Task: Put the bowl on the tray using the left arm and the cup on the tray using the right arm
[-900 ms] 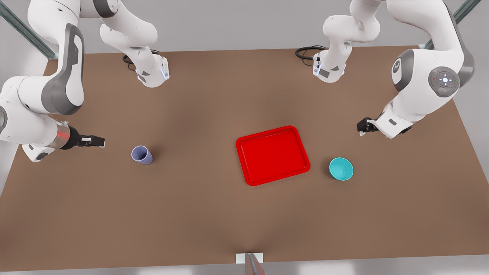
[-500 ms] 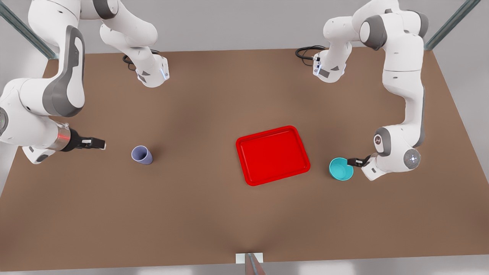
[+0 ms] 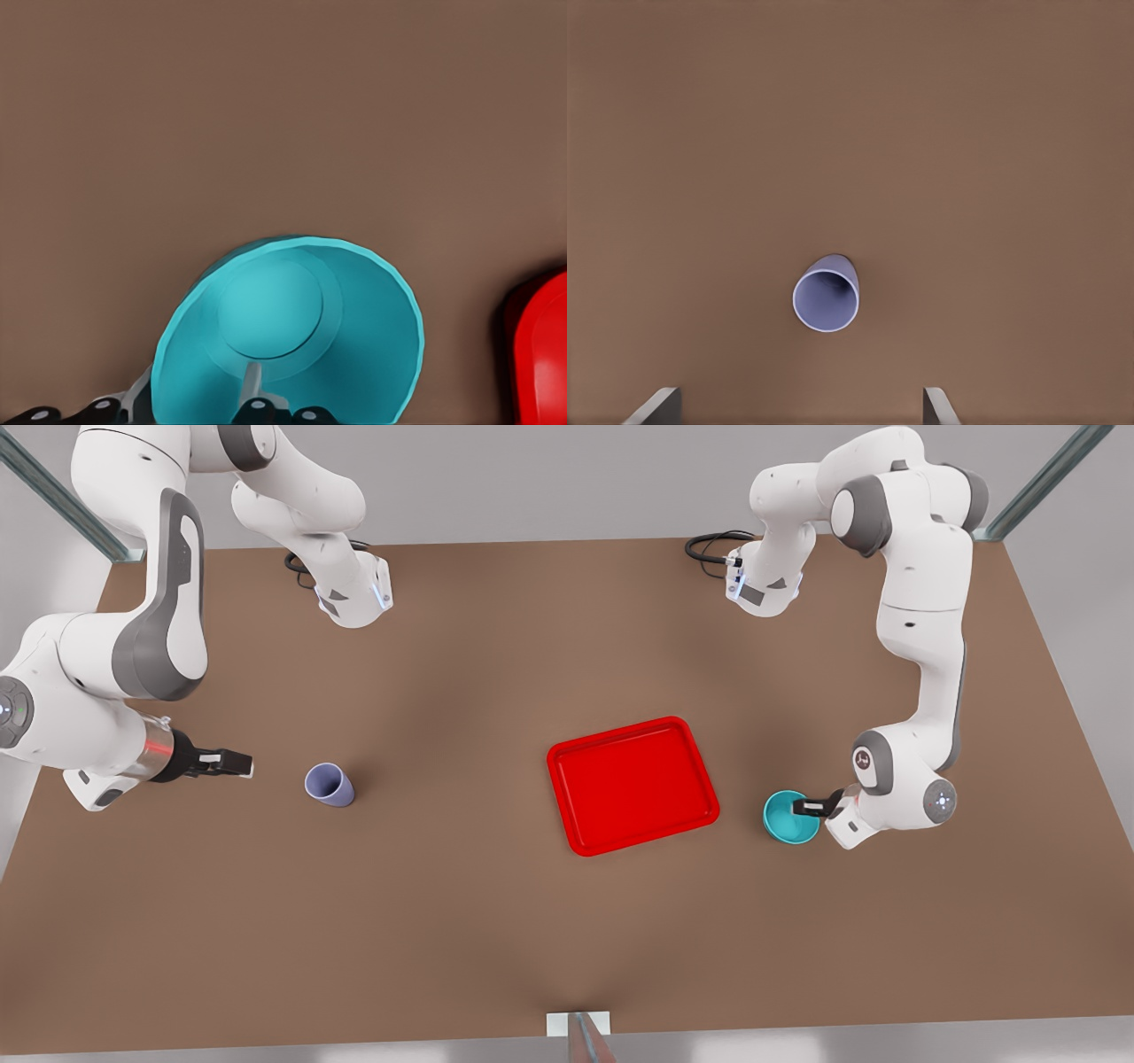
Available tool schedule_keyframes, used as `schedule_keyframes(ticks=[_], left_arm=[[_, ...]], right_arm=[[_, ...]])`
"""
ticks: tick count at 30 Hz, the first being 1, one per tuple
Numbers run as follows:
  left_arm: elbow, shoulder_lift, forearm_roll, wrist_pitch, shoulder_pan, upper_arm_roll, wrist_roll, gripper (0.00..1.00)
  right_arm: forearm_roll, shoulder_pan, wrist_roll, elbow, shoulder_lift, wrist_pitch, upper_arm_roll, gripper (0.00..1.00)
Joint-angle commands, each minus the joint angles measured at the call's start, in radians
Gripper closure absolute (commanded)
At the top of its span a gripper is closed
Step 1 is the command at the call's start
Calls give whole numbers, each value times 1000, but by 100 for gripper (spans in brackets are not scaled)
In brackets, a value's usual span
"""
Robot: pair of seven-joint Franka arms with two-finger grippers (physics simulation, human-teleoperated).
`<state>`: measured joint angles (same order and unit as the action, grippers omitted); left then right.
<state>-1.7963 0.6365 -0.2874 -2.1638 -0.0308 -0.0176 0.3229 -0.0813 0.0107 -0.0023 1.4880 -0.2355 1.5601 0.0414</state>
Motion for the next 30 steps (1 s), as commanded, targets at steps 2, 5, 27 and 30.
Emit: schedule_keyframes(ticks=[2,5,27,30], left_arm=[[2,5,1,-1,0,1,-5,76],[5,6,-1,2,0,1,-18,79],[-12,-78,-157,131,310,94,-493,79],[-11,-51,-157,104,312,103,-487,28]], right_arm=[[0,3,1,0,1,0,0,0],[0,3,1,0,2,-2,0,0],[0,2,1,0,2,-2,0,0],[0,2,1,0,2,-2,0,0]])
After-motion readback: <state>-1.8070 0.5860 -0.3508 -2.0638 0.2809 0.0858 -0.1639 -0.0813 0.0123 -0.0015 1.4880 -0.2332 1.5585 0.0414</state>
